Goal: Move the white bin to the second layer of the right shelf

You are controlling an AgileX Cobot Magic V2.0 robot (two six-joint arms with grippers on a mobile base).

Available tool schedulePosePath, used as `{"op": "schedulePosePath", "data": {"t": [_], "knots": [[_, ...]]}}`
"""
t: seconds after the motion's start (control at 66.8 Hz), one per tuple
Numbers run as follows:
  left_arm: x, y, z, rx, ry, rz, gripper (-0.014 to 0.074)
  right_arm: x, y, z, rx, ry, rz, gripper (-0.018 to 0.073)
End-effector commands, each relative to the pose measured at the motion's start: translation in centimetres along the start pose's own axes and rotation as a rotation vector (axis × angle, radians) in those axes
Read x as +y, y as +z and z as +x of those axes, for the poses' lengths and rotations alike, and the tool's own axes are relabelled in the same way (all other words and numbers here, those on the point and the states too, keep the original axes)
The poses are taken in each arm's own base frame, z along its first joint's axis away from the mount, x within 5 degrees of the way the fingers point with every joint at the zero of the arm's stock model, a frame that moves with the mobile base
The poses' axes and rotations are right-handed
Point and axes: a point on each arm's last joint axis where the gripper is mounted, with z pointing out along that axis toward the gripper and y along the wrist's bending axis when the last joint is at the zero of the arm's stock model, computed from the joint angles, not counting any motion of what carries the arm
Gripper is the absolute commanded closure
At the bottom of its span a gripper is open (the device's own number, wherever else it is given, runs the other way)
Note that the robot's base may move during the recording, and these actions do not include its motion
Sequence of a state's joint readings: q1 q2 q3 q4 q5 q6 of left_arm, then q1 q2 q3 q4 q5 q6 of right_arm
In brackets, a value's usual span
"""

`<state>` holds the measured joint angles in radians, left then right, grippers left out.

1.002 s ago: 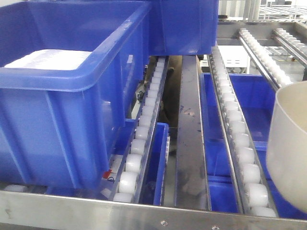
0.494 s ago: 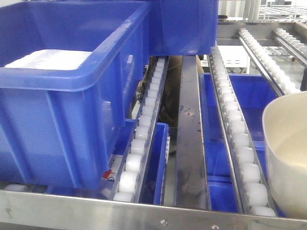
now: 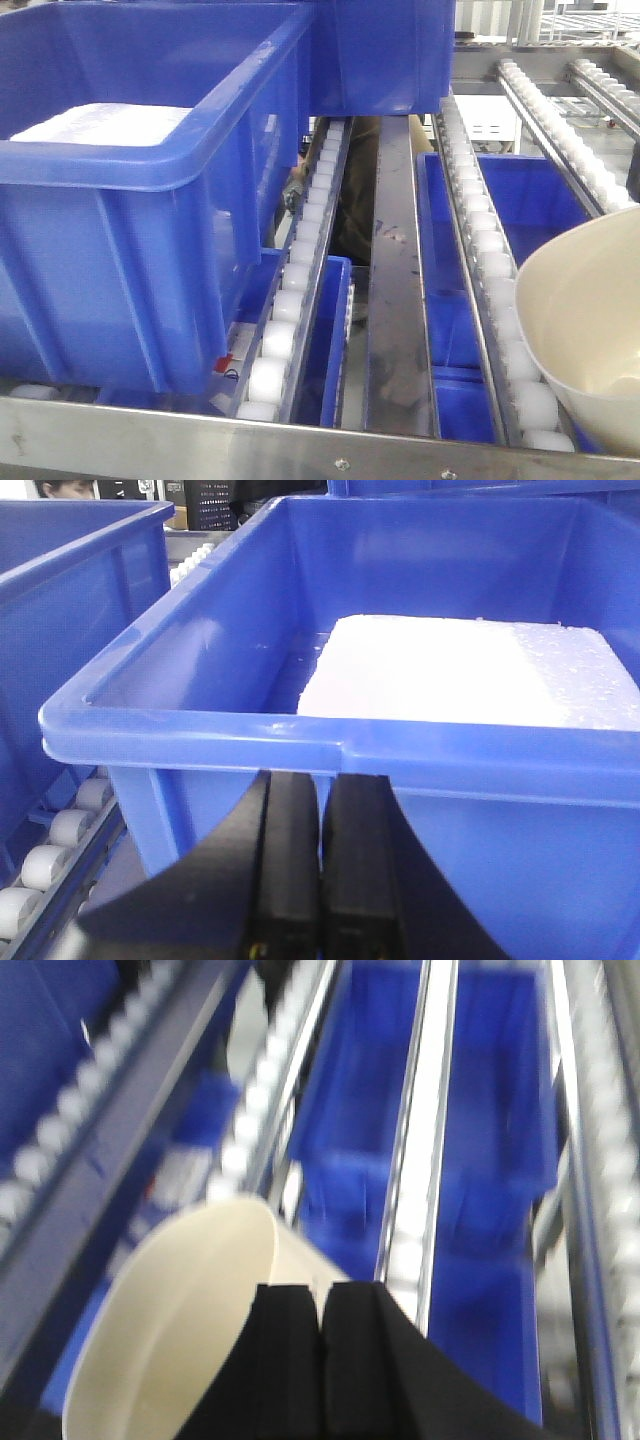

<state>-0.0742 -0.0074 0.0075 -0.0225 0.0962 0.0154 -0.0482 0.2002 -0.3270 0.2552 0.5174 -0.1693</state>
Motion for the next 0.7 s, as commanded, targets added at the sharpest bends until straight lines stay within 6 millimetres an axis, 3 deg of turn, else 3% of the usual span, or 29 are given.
{"op": "schedulePosePath", "data": {"t": [0.0, 0.419, 0.688], "knots": [[0.0, 0.0, 0.4, -0.068, -0.009, 0.000, 0.0512, 0.0, -0.7, -1.3, -0.128, -0.023, 0.017, 0.0502], [0.0, 0.0, 0.4, -0.068, -0.009, 0.000, 0.0512, -0.1, -0.7, -1.2, -0.131, -0.023, 0.018, 0.0502], [0.0, 0.0, 0.4, -0.068, -0.009, 0.000, 0.0512, -0.8, -0.5, 1.0, -0.303, -0.054, 0.074, 0.0502]]}}
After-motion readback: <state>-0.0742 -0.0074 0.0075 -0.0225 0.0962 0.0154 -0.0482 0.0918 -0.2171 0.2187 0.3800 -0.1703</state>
